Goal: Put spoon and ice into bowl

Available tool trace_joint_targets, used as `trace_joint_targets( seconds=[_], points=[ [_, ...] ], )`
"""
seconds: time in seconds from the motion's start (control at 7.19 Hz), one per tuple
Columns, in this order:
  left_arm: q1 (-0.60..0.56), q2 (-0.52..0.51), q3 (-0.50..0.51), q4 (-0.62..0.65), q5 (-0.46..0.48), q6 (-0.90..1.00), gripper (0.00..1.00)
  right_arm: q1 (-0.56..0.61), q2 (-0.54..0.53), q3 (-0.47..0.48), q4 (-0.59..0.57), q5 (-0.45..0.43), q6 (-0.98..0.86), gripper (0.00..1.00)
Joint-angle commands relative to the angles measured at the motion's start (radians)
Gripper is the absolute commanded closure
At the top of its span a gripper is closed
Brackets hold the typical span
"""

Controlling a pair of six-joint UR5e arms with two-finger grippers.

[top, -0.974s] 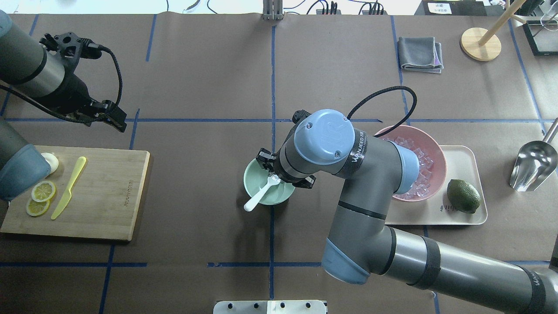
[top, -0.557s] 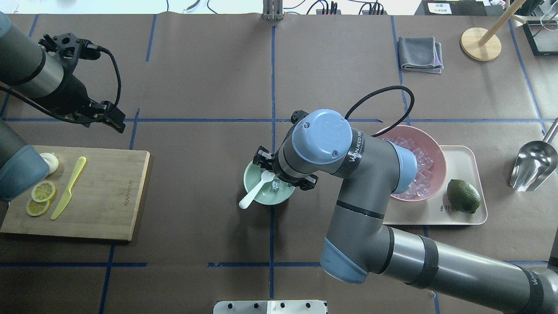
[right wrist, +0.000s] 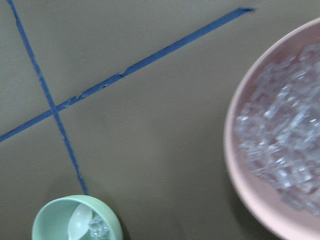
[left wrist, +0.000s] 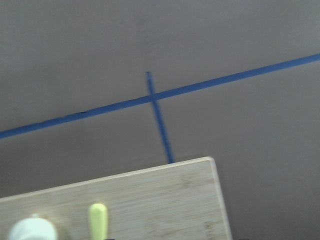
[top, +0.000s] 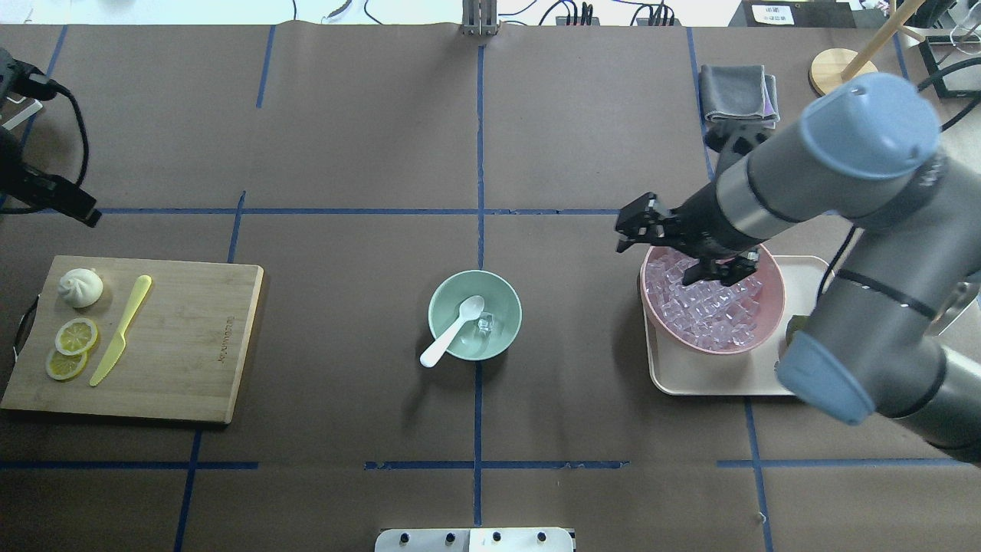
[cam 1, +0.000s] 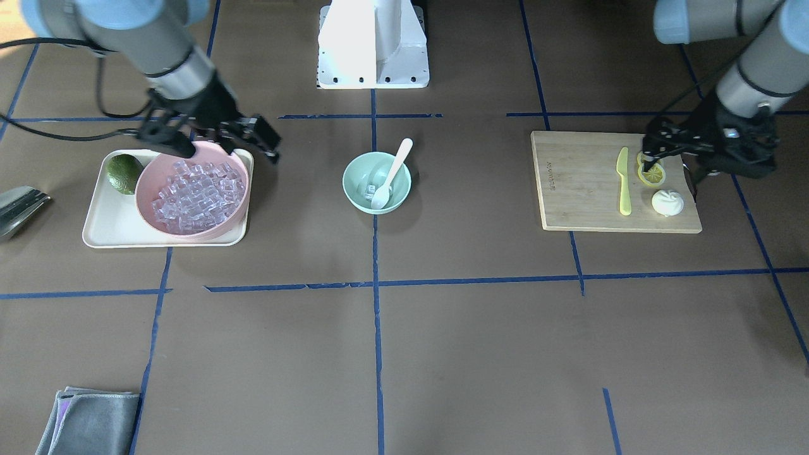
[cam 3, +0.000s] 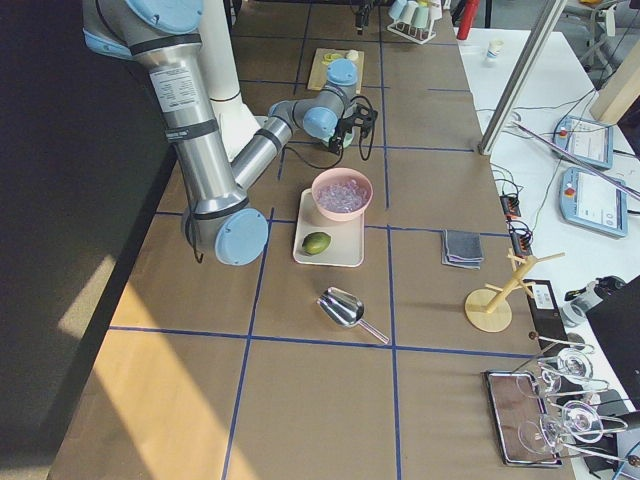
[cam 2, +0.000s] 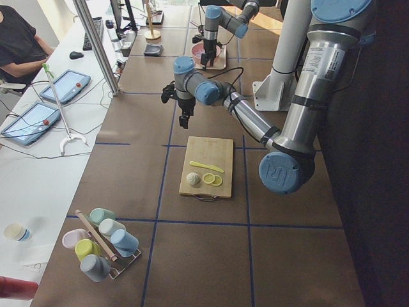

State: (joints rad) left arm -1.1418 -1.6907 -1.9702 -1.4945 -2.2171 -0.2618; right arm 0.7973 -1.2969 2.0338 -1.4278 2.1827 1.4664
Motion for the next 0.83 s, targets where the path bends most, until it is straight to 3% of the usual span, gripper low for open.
trace_joint_targets(
  seconds=[0.0,0.28,0.56,0.7],
  points=[
    [-0.209,0.037,0.066,0.092,-0.022,0.343,0.04,0.251,-0.216,0.046,0.001,0.187,-0.365,0.01],
    [-0.385,0.022,0.227,0.106,-0.081,0.548,0.01,0.418,-0.385,0.016,0.000,0.221,-0.768,0.01],
    [-0.424,0.023,0.261,0.124,-0.143,0.570,0.01,0.540,-0.481,-0.070,0.000,0.221,-1.126,0.01],
    [-0.424,0.004,0.261,0.193,-0.151,0.570,0.01,0.598,-0.490,-0.133,0.000,0.221,-1.270,0.01]
  ],
)
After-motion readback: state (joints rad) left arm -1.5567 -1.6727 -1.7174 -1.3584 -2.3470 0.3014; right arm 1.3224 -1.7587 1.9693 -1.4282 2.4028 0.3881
